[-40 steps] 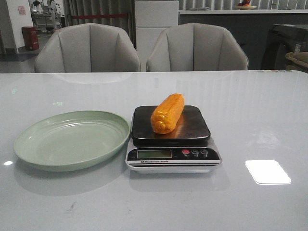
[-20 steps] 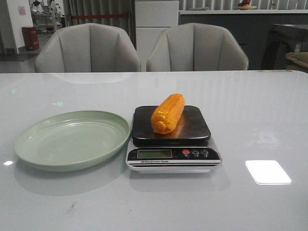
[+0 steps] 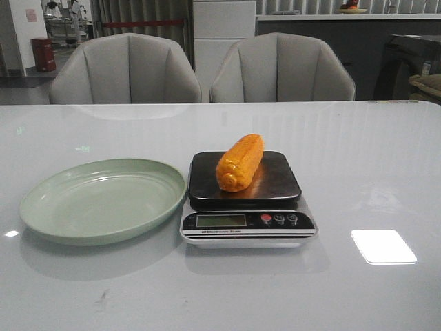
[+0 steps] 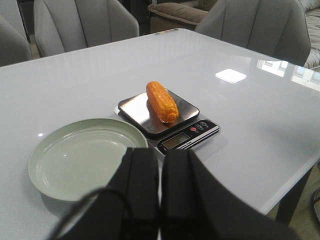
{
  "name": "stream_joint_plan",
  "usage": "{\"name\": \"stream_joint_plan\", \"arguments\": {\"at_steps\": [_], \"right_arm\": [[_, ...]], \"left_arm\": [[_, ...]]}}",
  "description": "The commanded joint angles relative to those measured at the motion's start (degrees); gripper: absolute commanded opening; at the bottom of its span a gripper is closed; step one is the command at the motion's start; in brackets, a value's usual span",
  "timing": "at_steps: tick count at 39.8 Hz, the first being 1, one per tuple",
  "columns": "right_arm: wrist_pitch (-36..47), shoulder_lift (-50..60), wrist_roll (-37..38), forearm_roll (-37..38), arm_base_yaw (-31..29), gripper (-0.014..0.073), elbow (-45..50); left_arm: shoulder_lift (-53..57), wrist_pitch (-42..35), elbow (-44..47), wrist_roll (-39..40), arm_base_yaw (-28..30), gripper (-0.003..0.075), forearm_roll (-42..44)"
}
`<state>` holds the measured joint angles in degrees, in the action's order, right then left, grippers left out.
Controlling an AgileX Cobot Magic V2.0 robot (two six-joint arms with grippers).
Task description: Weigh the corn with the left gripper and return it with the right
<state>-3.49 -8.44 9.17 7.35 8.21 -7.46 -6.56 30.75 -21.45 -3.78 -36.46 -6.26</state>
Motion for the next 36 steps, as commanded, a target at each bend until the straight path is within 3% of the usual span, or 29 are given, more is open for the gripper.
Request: {"name": "stream_joint_plan", "arguments": {"at_steps": [1,10,24,27,33,36], "right_arm": [[0.9,-8.2,-0.4,2.3,-0.4,0.0159,-6.6],[-5.0,-20.0,-0.4,2.0,-0.4,0.0159,-13.3],[-5.6,-22.9,-0.3,2.0,-0.4,0.0166,-13.3],[-6.5,-23.1,-0.3,2.0,-0.4,0.0243,-13.4],[-8.3,-24.3,-0.2,1.1,0.4,0.0523,-14.7],[-10.2,-25.8,-0.2,1.0,1.4,0.0619,-16.7]], "left_arm": [[-0.5,-5.5,-1.4,0.0,-0.4,0.0113,-0.2],[-0.5,-5.5,-1.4,0.0,-0.4,0.0113,-0.2],[-0.5,-5.5,-1.4,0.0,-0.4,0.0113,-0.2],[-0.5,-5.5,-1.4,0.0,-0.4,0.0113,-0.2],[-0.5,-5.6,-1.4,0.0,-0.3,0.0113,-0.2],[-0.5,-5.6,-1.4,0.0,-0.3,0.0113,-0.2]]}}
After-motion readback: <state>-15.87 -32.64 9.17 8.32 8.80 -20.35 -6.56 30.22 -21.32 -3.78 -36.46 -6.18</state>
